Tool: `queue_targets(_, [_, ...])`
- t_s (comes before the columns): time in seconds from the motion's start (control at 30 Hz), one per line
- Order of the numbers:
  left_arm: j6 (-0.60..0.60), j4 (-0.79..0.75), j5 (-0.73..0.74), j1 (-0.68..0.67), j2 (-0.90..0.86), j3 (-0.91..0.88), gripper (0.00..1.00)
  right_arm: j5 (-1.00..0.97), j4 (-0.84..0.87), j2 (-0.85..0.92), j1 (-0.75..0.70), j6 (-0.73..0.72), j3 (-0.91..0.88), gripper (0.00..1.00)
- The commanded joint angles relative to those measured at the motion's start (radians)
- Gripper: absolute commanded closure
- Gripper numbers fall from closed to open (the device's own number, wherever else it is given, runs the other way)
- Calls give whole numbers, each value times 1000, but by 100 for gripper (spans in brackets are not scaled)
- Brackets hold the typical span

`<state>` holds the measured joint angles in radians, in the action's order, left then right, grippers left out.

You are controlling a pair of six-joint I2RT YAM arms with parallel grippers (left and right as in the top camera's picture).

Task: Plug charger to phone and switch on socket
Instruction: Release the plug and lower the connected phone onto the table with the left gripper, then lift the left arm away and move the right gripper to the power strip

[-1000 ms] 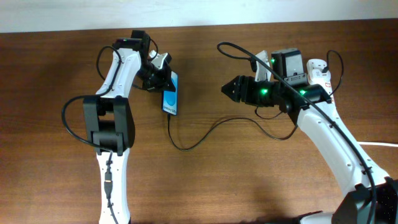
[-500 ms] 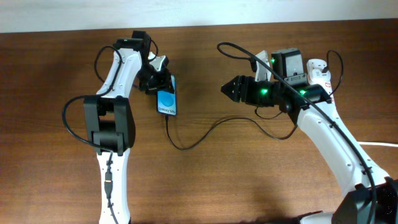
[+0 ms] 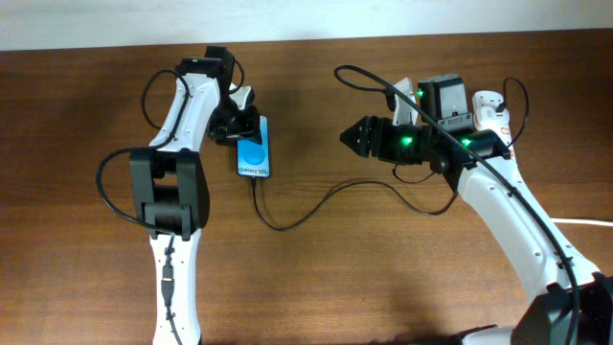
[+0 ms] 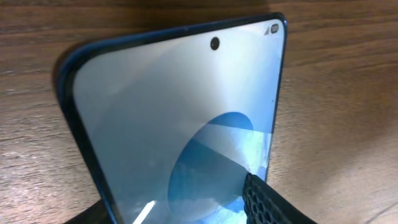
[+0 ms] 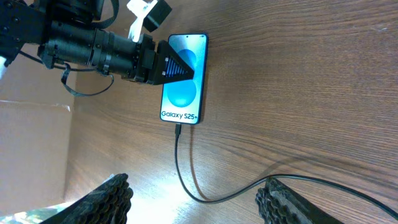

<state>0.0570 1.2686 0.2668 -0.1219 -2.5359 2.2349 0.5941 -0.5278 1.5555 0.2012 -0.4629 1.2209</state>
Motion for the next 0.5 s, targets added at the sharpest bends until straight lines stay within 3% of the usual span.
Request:
queue_targets(0.0, [11, -2, -104, 7, -6, 3, 41, -13, -1, 2, -8, 14, 10, 29])
queue_targets(0.1, [11, -2, -103, 7, -6, 3, 38, -13, -1, 2, -8, 14, 10, 27])
queue_targets(0.3, [11, 14, -103, 7, -5, 23, 46, -24, -1, 2, -8, 14, 10, 26])
queue_targets(0.47, [22, 174, -100, 15, -5, 351, 44, -33, -61, -5, -8, 76, 39, 22])
